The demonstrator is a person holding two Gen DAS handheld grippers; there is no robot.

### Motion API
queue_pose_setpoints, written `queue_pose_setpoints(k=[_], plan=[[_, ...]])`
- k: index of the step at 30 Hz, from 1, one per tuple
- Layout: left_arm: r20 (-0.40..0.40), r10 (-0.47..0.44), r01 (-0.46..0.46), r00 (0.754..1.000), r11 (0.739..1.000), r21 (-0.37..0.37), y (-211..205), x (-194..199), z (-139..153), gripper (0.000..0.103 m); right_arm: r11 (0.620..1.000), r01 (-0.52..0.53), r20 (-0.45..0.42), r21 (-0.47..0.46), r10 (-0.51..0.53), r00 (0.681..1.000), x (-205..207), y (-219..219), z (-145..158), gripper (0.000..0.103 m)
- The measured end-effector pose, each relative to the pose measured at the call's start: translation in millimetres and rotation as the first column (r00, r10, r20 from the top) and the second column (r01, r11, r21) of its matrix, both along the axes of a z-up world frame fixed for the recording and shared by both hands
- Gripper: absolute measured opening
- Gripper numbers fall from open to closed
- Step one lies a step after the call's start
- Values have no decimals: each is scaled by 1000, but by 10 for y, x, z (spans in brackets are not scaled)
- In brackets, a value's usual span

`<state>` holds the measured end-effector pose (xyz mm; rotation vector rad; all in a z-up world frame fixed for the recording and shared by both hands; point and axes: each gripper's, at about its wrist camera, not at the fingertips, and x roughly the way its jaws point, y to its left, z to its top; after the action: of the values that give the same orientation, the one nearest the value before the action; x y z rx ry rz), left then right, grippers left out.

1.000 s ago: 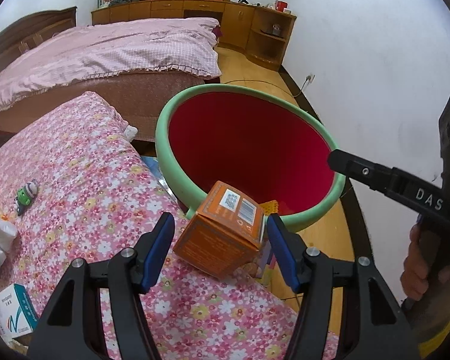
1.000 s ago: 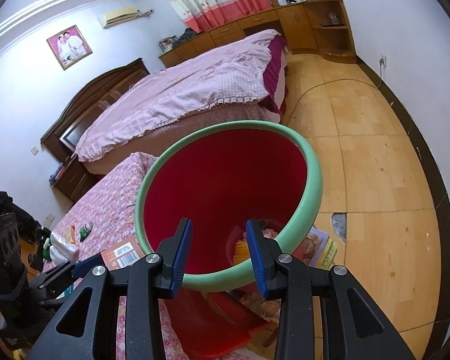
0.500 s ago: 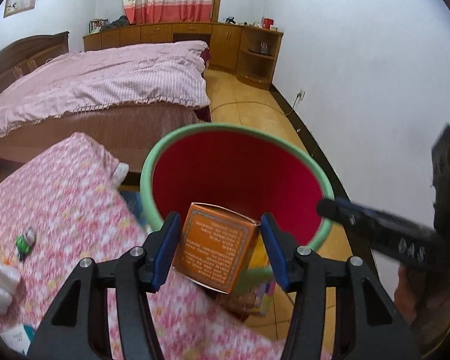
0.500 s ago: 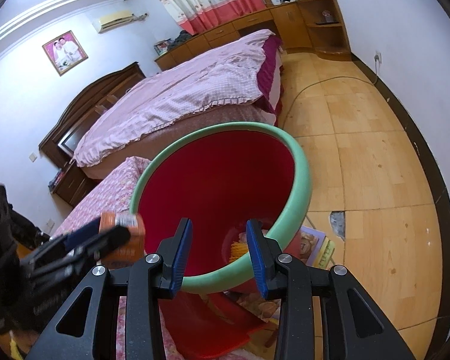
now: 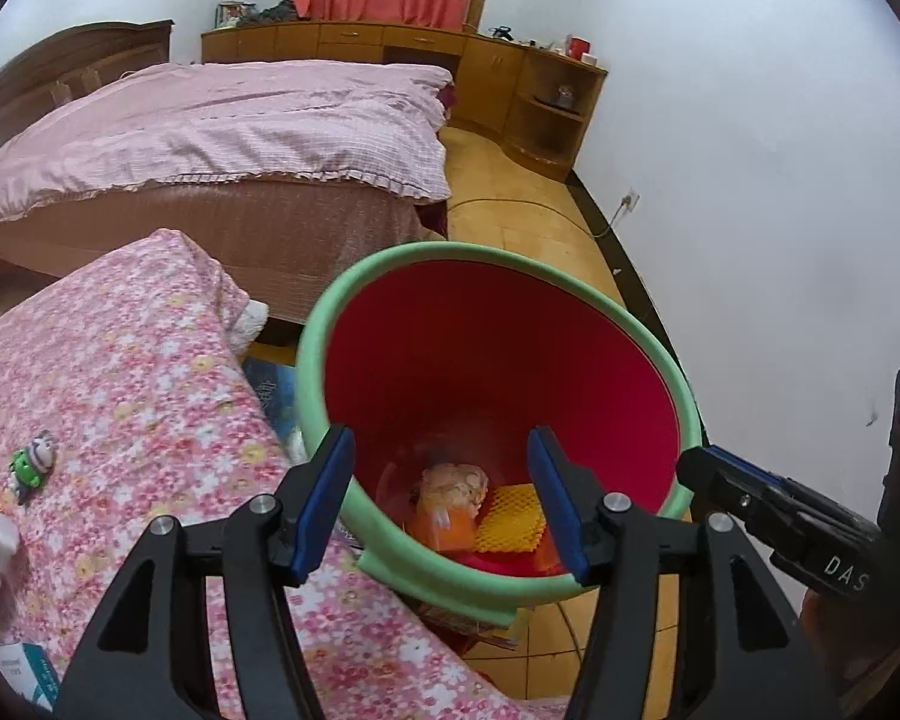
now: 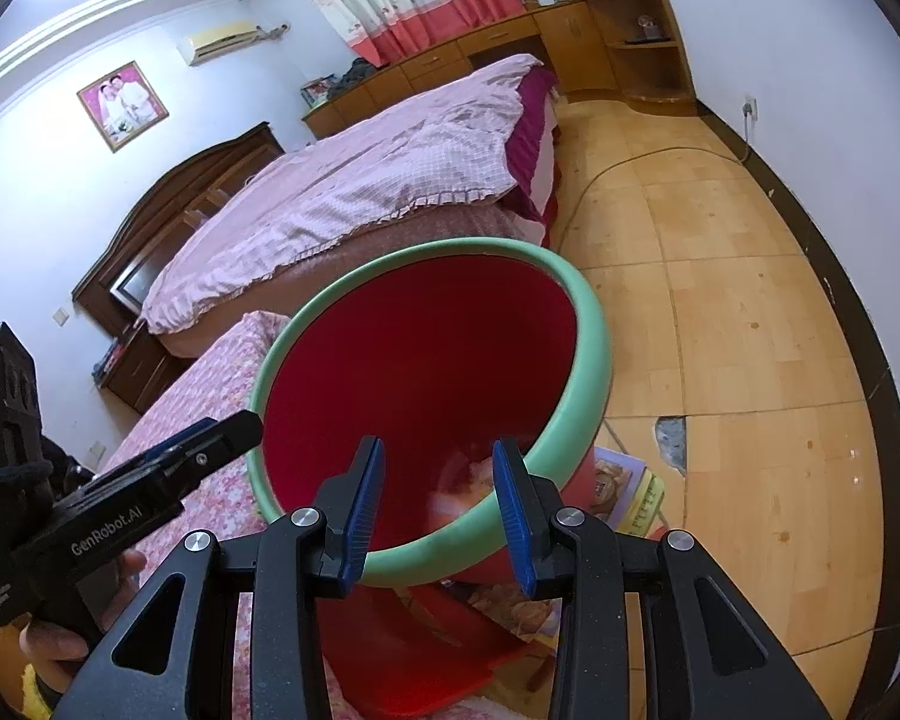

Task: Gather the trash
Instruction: 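Move both tools back over the bed toward the crumpled paper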

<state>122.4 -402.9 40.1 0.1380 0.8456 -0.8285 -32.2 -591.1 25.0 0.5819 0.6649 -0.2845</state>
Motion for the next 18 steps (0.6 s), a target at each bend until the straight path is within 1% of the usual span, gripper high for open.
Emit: queue_pose_setpoints(k=[4,10,14,18], plan=[[-2,26,-26,1000,1000,-8,131,7,39,60,1000,-15,2,-12,15,1000,15,74,29,42],[-8,83,-83,997,997,6,433,-29,74,60,999,-40,25,-11,40,999,-1,242,78,46],[-13,137,-137,990,991,0,742,-66,127,60,998,-65,39,-7,66,997,-3,389,117,49],[-1,186,-186,983,983,5,1033,-114,179,60,996,-89,47,-3,89,995,-1,553,135,52]])
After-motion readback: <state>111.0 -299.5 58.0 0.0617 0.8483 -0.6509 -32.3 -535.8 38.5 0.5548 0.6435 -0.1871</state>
